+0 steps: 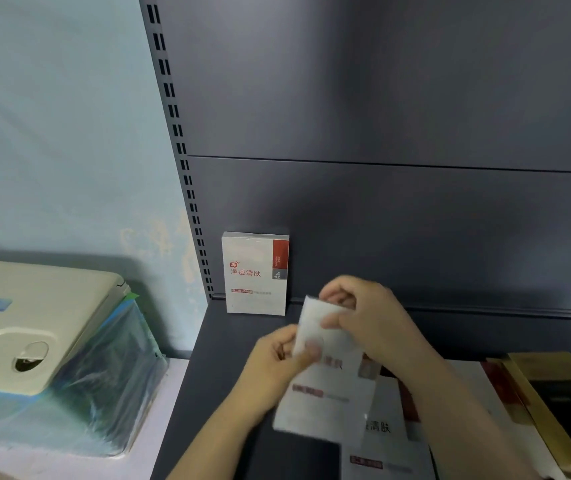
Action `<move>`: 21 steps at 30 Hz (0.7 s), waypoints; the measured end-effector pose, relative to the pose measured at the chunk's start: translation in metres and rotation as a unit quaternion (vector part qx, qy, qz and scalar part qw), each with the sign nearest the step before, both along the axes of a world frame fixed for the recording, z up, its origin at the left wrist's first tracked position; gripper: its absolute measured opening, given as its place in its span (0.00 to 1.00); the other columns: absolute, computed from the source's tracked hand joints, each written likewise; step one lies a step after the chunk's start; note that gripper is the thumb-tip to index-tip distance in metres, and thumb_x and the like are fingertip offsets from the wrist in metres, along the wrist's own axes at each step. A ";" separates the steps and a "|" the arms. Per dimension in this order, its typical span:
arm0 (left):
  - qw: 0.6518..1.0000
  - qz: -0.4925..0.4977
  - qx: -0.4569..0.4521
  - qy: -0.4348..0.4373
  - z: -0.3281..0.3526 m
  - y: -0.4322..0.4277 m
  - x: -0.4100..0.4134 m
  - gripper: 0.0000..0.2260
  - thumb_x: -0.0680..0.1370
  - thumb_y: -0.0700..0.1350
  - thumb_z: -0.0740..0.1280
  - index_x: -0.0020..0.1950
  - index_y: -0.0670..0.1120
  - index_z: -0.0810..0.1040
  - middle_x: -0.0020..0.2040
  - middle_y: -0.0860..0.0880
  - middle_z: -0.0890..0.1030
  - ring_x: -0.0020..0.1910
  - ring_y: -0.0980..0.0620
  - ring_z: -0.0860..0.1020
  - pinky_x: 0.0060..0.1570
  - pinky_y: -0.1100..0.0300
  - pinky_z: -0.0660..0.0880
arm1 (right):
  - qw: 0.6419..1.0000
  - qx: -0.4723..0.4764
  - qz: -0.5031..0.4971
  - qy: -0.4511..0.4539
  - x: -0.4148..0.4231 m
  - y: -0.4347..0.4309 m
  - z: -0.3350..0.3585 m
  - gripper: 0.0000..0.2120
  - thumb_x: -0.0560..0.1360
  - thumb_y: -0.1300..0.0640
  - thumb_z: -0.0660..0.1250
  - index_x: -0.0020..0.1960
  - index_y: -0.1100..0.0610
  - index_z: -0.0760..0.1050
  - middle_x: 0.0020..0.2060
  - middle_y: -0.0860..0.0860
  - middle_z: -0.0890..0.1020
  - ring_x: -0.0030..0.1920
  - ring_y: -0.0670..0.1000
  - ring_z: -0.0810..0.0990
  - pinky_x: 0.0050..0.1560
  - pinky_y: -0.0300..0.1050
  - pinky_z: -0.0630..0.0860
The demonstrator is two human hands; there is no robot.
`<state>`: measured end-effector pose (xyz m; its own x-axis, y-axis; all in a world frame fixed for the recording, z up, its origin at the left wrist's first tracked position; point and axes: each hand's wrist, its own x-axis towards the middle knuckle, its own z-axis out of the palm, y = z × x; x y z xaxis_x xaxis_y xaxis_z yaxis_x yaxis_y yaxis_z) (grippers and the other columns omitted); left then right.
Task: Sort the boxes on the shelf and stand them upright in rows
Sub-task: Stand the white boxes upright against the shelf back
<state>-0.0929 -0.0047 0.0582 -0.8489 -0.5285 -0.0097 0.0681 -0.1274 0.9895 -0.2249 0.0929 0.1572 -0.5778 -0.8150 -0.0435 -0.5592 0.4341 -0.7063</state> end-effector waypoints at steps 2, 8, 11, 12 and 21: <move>0.998 0.061 -0.005 0.010 0.008 -0.010 -0.001 0.09 0.74 0.44 0.72 0.52 0.45 0.84 0.47 0.39 0.86 0.45 0.42 0.84 0.47 0.50 0.81 | 0.997 -0.061 -0.032 0.020 0.003 -0.014 -0.005 0.13 0.70 0.57 0.73 0.52 0.48 0.77 0.46 0.39 0.78 0.48 0.42 0.77 0.53 0.42 0.76; 0.974 0.227 0.005 0.018 0.011 -0.055 0.003 0.07 0.80 0.42 0.65 0.53 0.50 0.82 0.48 0.48 0.87 0.47 0.49 0.85 0.49 0.51 0.81 | 0.983 -0.132 -0.119 0.044 0.010 -0.021 -0.028 0.13 0.75 0.52 0.69 0.58 0.46 0.72 0.55 0.40 0.71 0.60 0.44 0.70 0.69 0.54 0.66; 0.960 0.279 0.005 0.007 0.003 -0.084 0.002 0.11 0.82 0.45 0.63 0.55 0.58 0.82 0.49 0.53 0.87 0.49 0.52 0.85 0.51 0.52 0.80 | 0.984 -0.129 -0.122 0.014 0.009 -0.011 -0.041 0.11 0.76 0.54 0.68 0.54 0.43 0.71 0.52 0.38 0.72 0.59 0.43 0.71 0.68 0.59 0.67; 0.960 0.282 0.001 0.004 -0.001 -0.091 0.001 0.11 0.82 0.45 0.63 0.57 0.59 0.81 0.49 0.54 0.87 0.50 0.52 0.85 0.52 0.52 0.80 | 0.984 -0.129 -0.122 0.007 0.010 -0.008 -0.043 0.11 0.76 0.55 0.68 0.52 0.42 0.70 0.51 0.37 0.72 0.58 0.43 0.71 0.68 0.59 0.67; 0.930 0.368 -0.017 -0.011 -0.023 -0.108 -0.014 0.25 0.77 0.45 0.70 0.73 0.56 0.69 0.39 0.49 0.76 0.42 0.51 0.79 0.48 0.55 0.80 | 0.984 -0.105 -0.142 -0.036 0.003 0.015 -0.060 0.13 0.76 0.56 0.68 0.47 0.38 0.71 0.52 0.35 0.73 0.57 0.40 0.73 0.68 0.59 0.67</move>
